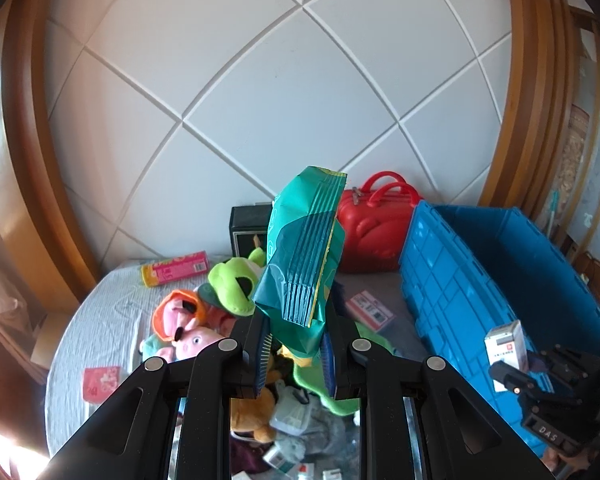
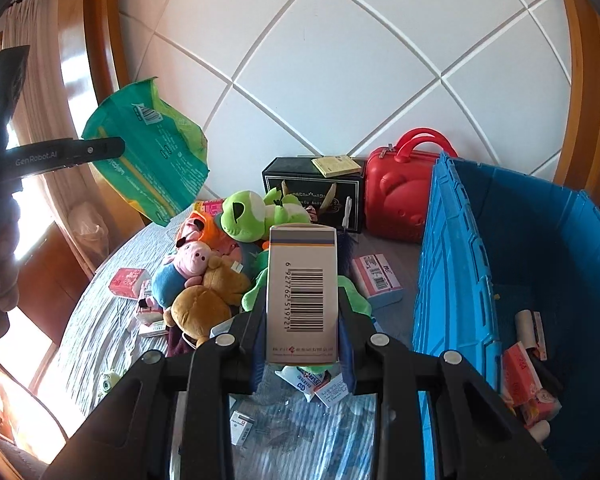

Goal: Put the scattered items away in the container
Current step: 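Lift and carry the teal packet and white box over the blue bin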

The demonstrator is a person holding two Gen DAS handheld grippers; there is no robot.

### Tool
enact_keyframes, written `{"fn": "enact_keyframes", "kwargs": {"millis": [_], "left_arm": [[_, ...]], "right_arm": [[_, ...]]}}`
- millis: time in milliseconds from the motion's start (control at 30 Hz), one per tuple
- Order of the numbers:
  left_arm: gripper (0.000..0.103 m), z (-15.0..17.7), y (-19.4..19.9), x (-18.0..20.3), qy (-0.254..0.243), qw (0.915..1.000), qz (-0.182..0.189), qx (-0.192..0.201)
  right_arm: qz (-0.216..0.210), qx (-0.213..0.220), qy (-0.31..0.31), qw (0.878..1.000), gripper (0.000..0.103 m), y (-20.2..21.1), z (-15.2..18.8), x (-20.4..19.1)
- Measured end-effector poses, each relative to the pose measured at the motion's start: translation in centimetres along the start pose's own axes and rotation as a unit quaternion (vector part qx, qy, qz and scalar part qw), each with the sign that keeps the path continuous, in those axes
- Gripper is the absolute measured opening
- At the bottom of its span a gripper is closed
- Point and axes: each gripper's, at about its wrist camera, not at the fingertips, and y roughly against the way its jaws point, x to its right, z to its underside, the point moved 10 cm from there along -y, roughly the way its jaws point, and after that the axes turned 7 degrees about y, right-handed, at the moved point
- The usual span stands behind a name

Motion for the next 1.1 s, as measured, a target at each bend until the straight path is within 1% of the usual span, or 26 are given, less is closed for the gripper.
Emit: {"fn": "enact_keyframes", "kwargs": {"millis": [233,467,800,1100], "left_arm": [[0.021,-1.7,-0.2,4.2,-0.014,0.9998,0.009,0.011],[0.021,-2.7,-0.6,9.7,-0.041,0.9985,0.032,0.016],[0.021,-3.0,-1.5,18.6,-0.079,0.9935,0.081,0.012],[0.021,-2.6,-2.3,26.3,-0.109,0.9849,0.135,0.006]], "right_arm": [[0.002,0.032,-0.006,0.999,0.028,2.2,-2.1,2.9],[0.019,0.047,-0.027,0.998,0.028,4.6,-2.0,7.1],[0.066,0.051,-0.063,0.995,0.028,8.0,0.0,13.6],[0.111,0.04,-0.093,0.989,0.028,11.1,2.9,18.4]]}}
